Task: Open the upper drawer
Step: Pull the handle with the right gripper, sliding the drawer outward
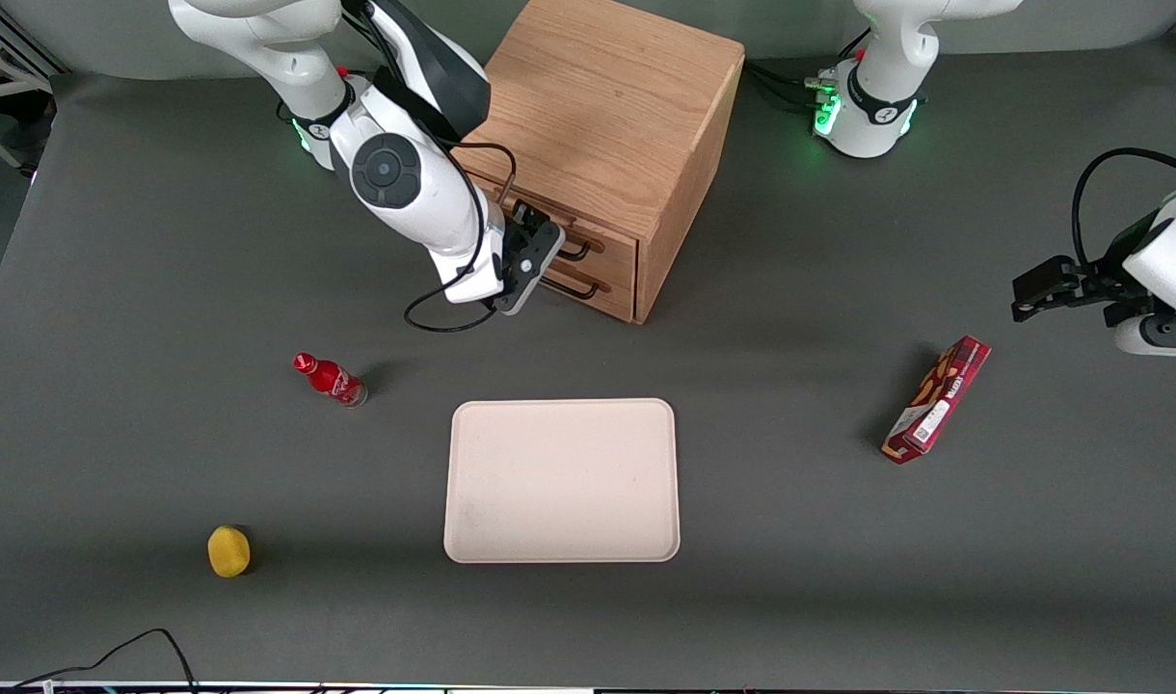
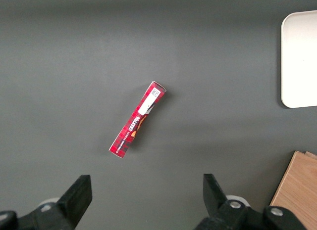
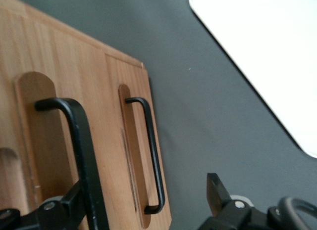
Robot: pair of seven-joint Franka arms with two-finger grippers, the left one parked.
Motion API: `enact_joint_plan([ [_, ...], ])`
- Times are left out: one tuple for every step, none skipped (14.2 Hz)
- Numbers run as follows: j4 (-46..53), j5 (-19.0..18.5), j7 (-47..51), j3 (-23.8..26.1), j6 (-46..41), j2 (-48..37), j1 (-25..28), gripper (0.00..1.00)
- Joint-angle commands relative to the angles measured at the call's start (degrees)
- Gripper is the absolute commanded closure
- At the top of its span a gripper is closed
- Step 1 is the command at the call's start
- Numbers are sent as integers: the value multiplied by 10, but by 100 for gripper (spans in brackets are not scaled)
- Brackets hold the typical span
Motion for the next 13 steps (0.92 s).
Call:
enact_joint_plan([
  [29, -25, -2, -3, -15, 15, 0, 0],
  [30, -25, -2, -3, -16, 15, 0, 0],
  [30, -26, -2, -3, -16, 16, 0, 0],
  [30, -27, -3, -4, -16, 16, 0, 0],
  [30, -29, -4, -4, -16, 18, 0, 0],
  [31, -42, -3, -4, -16, 25, -1, 0],
  [33, -51, -3, -4, -16, 27, -3, 0],
  [34, -51, -4, -5, -16, 28, -3, 0],
  [34, -52, -4, -11, -16, 31, -2, 0],
  [37, -52, -5, -14, -16, 32, -2, 0],
  [38, -53, -6, -15, -16, 34, -2, 0],
  [40, -53, -6, -15, -16, 37, -3, 0],
  [43, -60, -7, -19, -16, 39, -3, 0],
])
